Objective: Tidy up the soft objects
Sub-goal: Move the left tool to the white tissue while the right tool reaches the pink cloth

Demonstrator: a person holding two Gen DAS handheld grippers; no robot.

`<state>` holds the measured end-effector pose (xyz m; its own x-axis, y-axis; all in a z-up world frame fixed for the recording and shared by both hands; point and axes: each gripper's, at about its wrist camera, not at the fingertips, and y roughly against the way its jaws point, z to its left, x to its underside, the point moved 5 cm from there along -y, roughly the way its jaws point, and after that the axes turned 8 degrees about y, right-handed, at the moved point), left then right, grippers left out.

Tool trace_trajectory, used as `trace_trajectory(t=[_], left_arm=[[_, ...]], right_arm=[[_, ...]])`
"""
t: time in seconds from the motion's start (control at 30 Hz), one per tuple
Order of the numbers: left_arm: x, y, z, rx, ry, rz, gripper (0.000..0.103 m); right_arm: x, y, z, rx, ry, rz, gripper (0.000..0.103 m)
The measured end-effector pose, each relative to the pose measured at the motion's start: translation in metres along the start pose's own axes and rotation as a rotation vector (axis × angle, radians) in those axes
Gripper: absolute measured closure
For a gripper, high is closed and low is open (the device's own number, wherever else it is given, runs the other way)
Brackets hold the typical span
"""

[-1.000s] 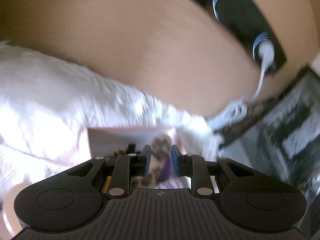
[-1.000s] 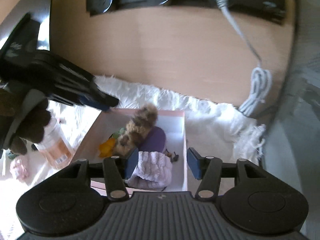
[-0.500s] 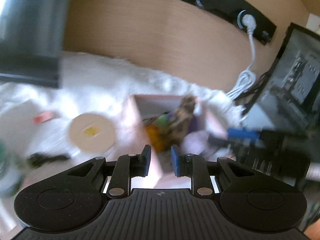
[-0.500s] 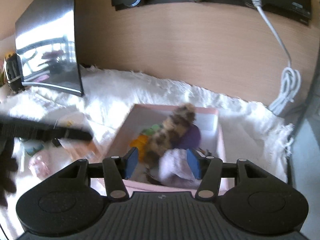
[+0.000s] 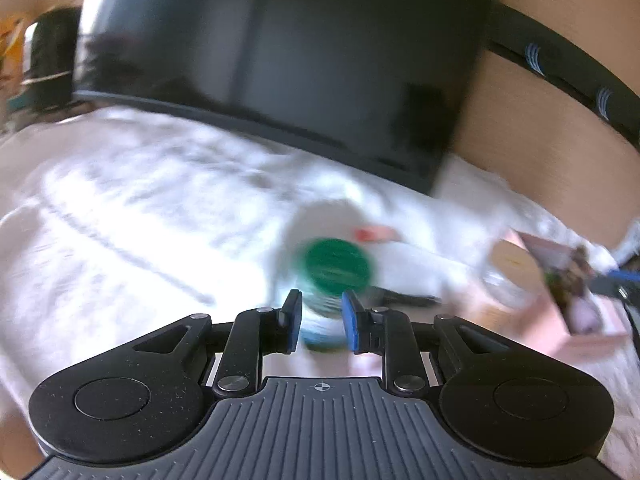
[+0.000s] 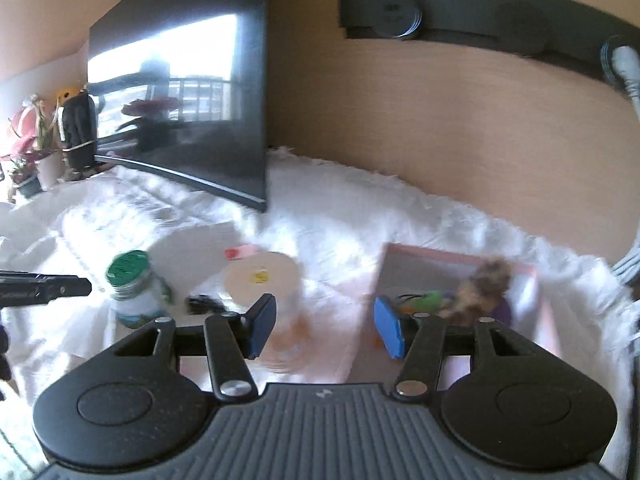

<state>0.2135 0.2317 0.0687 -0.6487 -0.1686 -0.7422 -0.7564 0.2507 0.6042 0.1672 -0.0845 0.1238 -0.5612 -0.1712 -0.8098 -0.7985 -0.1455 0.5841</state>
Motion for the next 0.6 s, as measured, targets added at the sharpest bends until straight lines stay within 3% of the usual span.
trace_trajectory(t=[0.1,0.17,0.23,0.3,0.33,0.37,0.43,0.5,0.6], left_arm=[[-0.015,-0.013,0.034,0.028,0.045,0.015,0.079],[-0.019,-0.025,0.044,0.128,0.067,0.061,0.079],[-0.013,-0.031,0.049,0.185,0.022,0.102,0.079],[-0.005,-0.033,0.045,0.167,-0.106,0.093,0.078],[-0.001,-0.038,0.048,0.115,-0.144,0.106,0.078],[0.004,-0.042,0.054,0.077,-0.127,0.127,0.078],[0.008,-0.045,0.081,0.040,0.054,0.148,0.078],[0.017,-0.045,0.104,0.055,0.232,0.160,0.078],[0.036,-0.049,0.123,0.076,0.400,0.192,0.078]], right_arm=[[-0.003,-0.013,0.031,-0.008,0.037,0.025,0.047],[-0.002,-0.023,0.052,-0.031,0.068,0.060,0.047],[0.002,-0.030,0.073,-0.056,0.120,0.088,0.047],[0.010,-0.036,0.093,-0.082,0.197,0.116,0.047],[0.014,-0.039,0.102,-0.091,0.230,0.129,0.047],[0.019,-0.041,0.108,-0.102,0.257,0.144,0.047],[0.027,-0.047,0.118,-0.128,0.272,0.175,0.047],[0.032,-0.056,0.126,-0.154,0.260,0.197,0.047],[0.038,-0.072,0.136,-0.182,0.238,0.233,0.047]])
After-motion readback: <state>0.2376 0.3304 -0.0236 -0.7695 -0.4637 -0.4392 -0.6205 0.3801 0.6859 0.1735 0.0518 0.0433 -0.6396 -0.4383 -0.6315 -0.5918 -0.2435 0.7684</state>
